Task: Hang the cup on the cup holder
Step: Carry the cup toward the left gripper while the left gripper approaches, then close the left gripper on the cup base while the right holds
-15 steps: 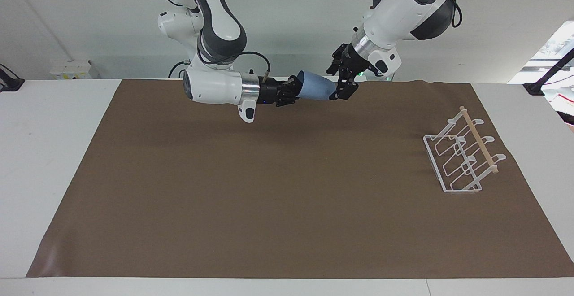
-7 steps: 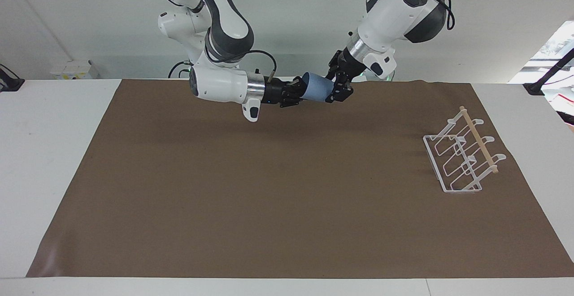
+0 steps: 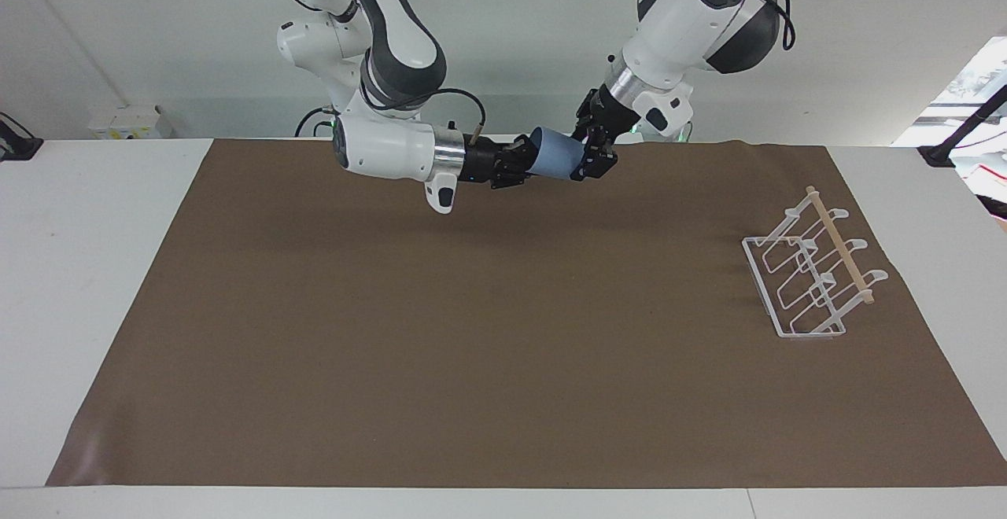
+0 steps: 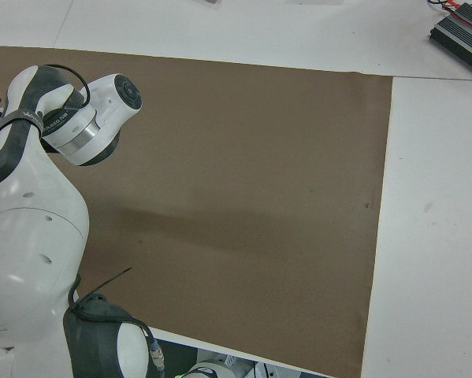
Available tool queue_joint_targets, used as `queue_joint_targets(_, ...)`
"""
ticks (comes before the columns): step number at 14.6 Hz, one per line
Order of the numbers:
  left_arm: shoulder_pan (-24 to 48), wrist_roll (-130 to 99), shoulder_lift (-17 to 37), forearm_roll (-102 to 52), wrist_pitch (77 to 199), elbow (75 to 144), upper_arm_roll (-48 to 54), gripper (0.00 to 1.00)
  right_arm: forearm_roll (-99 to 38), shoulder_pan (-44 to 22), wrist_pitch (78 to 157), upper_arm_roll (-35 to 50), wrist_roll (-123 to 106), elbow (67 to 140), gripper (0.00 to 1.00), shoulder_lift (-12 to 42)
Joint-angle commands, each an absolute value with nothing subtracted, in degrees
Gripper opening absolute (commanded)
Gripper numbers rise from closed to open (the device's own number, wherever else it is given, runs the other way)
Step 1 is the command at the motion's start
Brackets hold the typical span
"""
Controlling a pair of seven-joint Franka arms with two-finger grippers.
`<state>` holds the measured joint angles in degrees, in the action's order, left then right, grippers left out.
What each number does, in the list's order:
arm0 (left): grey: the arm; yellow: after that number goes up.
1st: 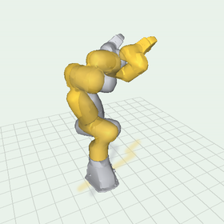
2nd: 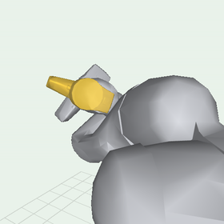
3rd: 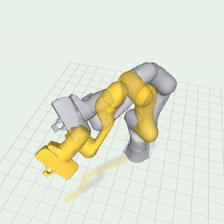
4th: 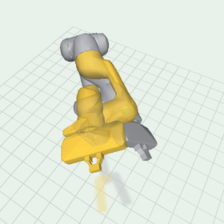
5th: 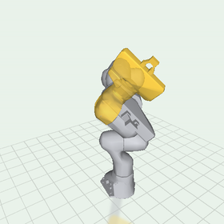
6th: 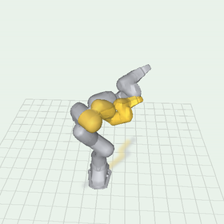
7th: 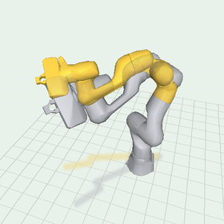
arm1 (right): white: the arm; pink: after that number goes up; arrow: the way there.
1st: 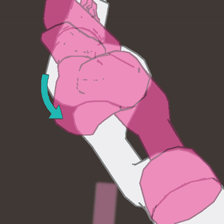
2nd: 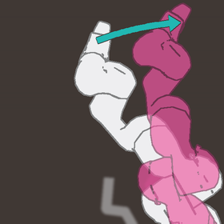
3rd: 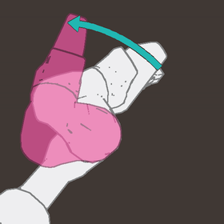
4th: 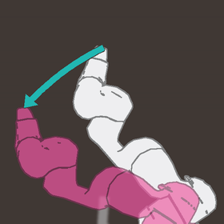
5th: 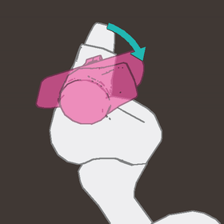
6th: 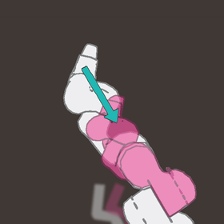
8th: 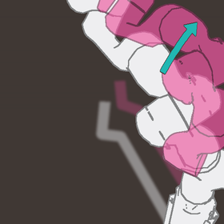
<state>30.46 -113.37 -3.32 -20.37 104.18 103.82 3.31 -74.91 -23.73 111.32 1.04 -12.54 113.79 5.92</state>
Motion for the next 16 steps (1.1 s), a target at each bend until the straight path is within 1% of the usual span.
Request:
queue_joint_targets(1, 32.26, -112.85, -4.75, -19.60, 104.33, 105.29, 2.99, 0.00, -76.20, -23.64, 112.68, 1.23, -12.22, 113.99, 0.00, 5.27)
queue_joint_targets(16, 32.26, -112.94, -4.66, -18.98, 104.06, 104.94, 3.08, 0.00, -76.20, -23.56, 112.59, 1.23, -12.30, 113.91, 0.00, 5.36)
